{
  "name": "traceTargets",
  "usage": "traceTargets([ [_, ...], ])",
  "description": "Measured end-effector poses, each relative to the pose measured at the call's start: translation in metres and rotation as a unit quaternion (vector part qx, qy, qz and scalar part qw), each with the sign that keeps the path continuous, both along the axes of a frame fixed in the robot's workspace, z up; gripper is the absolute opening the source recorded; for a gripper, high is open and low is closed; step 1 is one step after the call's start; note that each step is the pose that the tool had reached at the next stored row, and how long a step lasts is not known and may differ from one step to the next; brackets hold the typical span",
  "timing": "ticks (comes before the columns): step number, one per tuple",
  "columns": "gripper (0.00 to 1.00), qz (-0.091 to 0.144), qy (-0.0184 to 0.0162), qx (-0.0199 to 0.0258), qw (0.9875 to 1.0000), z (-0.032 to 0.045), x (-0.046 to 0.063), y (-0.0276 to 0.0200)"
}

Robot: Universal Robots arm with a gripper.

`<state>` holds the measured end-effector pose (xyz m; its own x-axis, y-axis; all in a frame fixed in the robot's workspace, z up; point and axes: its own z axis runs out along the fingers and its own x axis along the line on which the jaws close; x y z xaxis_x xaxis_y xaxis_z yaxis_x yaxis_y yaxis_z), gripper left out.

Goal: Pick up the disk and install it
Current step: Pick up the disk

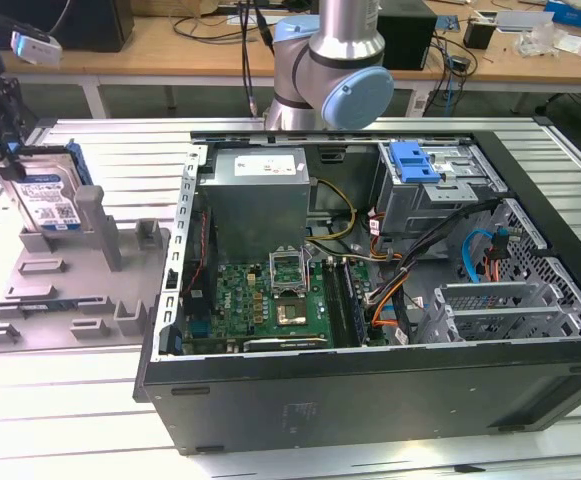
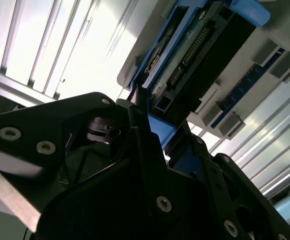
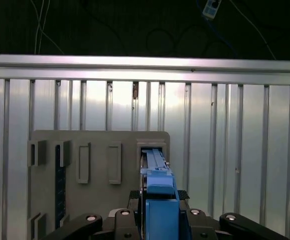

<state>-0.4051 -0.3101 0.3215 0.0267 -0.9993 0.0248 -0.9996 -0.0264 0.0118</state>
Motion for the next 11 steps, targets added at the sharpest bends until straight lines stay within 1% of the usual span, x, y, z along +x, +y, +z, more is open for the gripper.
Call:
traceTargets([
  [9,0.37,0.0,0.0,0.0,1.0,0.0171,0.0,0.0],
  [10,0.37,0.0,0.0,0.0,1.0,0.0199,0.0,0.0],
  [11,0.37,0.0,0.0,0.0,1.0,0.0247,0.0,0.0],
])
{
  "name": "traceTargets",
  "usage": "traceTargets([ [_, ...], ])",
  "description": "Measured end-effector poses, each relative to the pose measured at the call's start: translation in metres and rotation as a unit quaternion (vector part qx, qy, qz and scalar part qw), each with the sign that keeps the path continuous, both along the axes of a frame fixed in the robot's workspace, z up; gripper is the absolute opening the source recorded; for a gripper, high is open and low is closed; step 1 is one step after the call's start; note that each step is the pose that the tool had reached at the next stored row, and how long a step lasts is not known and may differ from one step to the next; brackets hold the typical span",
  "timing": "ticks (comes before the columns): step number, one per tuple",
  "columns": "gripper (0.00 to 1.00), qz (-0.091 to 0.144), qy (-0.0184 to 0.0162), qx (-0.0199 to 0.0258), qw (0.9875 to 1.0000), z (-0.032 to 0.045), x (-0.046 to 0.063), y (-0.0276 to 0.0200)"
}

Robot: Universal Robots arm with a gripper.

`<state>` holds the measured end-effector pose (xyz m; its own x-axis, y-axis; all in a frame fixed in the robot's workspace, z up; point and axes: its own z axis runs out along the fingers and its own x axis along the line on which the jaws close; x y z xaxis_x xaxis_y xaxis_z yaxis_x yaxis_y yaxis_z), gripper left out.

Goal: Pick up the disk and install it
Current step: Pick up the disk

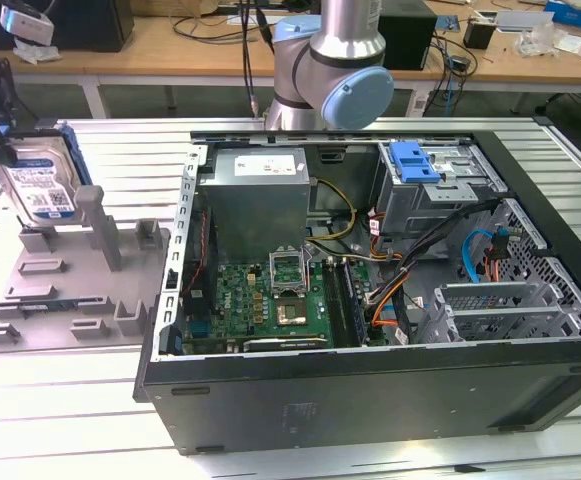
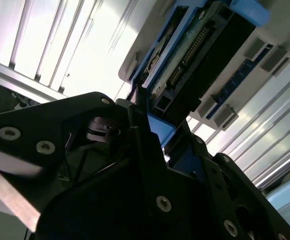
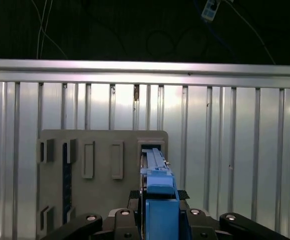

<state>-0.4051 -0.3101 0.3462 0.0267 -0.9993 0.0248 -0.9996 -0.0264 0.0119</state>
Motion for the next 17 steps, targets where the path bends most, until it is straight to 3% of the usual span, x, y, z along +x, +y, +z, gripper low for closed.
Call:
traceTargets([
  [3,0.37,0.0,-0.0001,0.0,1.0,0.0073,0.0,0.0],
  [6,0.37,0.0,0.0,0.0,1.0,0.0204,0.0,0.0],
  [12,0.37,0.0,0.0,0.0,1.0,0.039,0.0,-0.0001],
  [17,0.37,0.0,0.0,0.0,1.0,0.0628,0.0,0.0],
])
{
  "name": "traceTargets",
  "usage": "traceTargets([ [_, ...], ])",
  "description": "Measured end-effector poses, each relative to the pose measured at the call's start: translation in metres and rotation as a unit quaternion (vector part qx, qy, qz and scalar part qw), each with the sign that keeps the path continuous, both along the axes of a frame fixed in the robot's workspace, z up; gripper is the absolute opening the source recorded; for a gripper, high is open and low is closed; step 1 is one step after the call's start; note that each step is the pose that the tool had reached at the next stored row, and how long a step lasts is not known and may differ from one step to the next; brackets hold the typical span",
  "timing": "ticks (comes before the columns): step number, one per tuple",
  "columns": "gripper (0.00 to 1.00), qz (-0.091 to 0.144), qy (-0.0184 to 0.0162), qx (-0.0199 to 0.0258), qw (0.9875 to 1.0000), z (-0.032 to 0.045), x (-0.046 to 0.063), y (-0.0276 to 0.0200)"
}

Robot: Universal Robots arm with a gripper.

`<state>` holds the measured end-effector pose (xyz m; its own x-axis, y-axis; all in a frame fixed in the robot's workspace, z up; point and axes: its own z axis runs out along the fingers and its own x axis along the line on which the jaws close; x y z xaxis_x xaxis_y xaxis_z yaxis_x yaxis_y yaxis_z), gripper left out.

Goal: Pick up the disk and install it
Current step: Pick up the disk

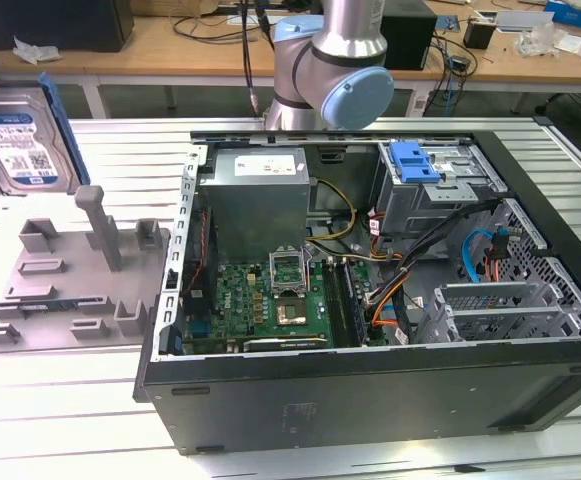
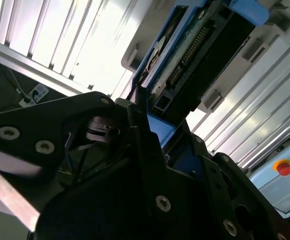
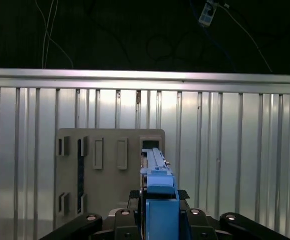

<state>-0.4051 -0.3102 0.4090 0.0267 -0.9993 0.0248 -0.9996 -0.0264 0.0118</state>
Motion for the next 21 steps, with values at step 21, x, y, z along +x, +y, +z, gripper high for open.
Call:
traceTargets([
  [21,0.37,0.0,0.0001,-0.002,1.0,0.0672,0.003,-0.0007],
])
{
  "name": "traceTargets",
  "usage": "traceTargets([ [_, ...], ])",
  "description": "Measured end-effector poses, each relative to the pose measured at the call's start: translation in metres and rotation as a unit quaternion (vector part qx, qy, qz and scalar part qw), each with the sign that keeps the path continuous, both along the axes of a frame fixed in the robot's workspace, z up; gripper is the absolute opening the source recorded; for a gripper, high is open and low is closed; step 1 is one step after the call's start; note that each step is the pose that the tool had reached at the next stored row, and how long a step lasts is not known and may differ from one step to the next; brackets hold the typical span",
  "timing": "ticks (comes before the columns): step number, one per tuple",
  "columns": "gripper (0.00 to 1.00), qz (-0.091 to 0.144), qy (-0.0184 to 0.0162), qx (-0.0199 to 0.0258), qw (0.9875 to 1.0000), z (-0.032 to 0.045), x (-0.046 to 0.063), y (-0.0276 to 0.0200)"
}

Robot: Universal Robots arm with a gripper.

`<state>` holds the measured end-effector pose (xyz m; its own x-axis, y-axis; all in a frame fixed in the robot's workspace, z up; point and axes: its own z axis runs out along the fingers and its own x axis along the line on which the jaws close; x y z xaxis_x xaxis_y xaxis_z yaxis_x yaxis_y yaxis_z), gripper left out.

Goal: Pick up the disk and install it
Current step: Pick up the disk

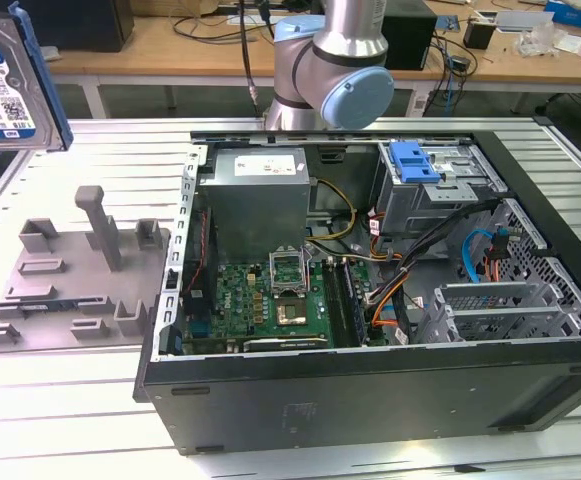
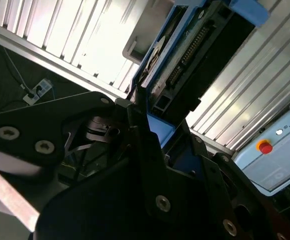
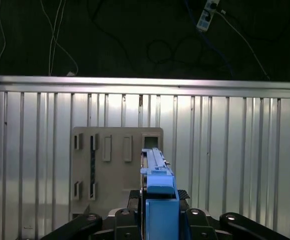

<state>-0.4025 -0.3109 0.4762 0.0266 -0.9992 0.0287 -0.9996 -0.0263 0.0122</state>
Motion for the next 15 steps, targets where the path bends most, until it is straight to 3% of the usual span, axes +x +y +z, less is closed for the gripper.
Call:
traceTargets([
  [4,0.37,0.0,0.0008,-0.0012,1.0,0.0026,0.007,-0.0018],
  [7,0.37,0.0,0.0044,-0.0019,1.0,0.0045,0.03,-0.0083],
  [9,0.37,0.0,0.009,-0.002,1.0,0.0062,0.05,-0.0143],
  [15,0.37,0.0,0.018,-0.002,0.9998,0.0089,0.08,-0.0236],
])
